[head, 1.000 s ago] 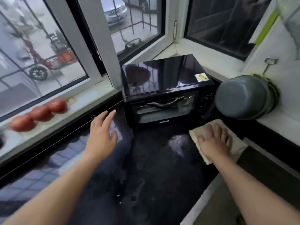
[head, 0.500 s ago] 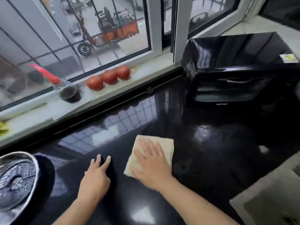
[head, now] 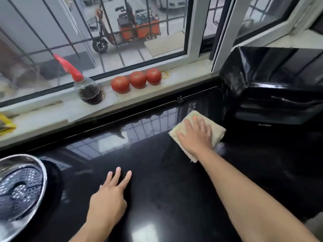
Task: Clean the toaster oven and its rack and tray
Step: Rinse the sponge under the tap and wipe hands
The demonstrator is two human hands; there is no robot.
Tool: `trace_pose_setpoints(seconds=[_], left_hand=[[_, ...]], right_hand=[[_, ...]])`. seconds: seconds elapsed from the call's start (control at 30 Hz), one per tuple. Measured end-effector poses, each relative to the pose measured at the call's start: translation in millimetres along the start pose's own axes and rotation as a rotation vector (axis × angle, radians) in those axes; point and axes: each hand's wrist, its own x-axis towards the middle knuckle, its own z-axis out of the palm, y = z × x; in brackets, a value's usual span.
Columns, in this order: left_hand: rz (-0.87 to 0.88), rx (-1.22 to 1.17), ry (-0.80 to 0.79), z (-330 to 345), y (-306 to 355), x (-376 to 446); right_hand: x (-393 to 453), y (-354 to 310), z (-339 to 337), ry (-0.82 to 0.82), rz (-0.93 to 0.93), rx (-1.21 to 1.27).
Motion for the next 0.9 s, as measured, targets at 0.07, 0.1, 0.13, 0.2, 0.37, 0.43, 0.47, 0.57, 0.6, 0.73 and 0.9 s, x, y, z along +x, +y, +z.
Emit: trace_pose_setpoints(seconds=[0.07,0.1,0.13,0.2,0.37,0.43,0.47,0.57,0.6,0.73,0.9], left_hand=[[0.004,0.009,-0.009,-1,-2,3],[0.0,0.011,-0.023,-2,-2,1],[-0.003,0.015,-0.031,-4,-3,1],[-0.028,0.024,-0.051,-9,-3,-1],[-0.075,0.006,-0.112,-1,29,0],[-0.099,-0.032,-0.12,6,35,5],[-0.095,-0.037,-0.117,8,36,8],[-0.096,-0.035,-0.101,6,40,10],[-0.068,-0.026,-0.074,6,47,7],[0.42,-0.015,0.023,11,121,-44],[0.75,-0.233,-0.162,23,210,-157]], right_hand=[[6,-41,9,-0.045,-0.104,-0.015],[-10,-57,17,-0.054,-0.151,-0.022],[-37,-70,24,-0.054,-0.208,-0.02],[-122,-80,41,-0.041,-0.304,0.016],[-271,18,55,-0.035,-0.043,-0.02],[-277,80,44,0.034,0.247,-0.087],[-273,104,37,0.043,0.383,-0.101],[-246,118,34,0.065,0.63,-0.001],[-243,106,37,0.056,0.61,0.039],[-285,74,55,0.027,0.27,0.051],[-420,153,69,0.036,0.361,-0.046]])
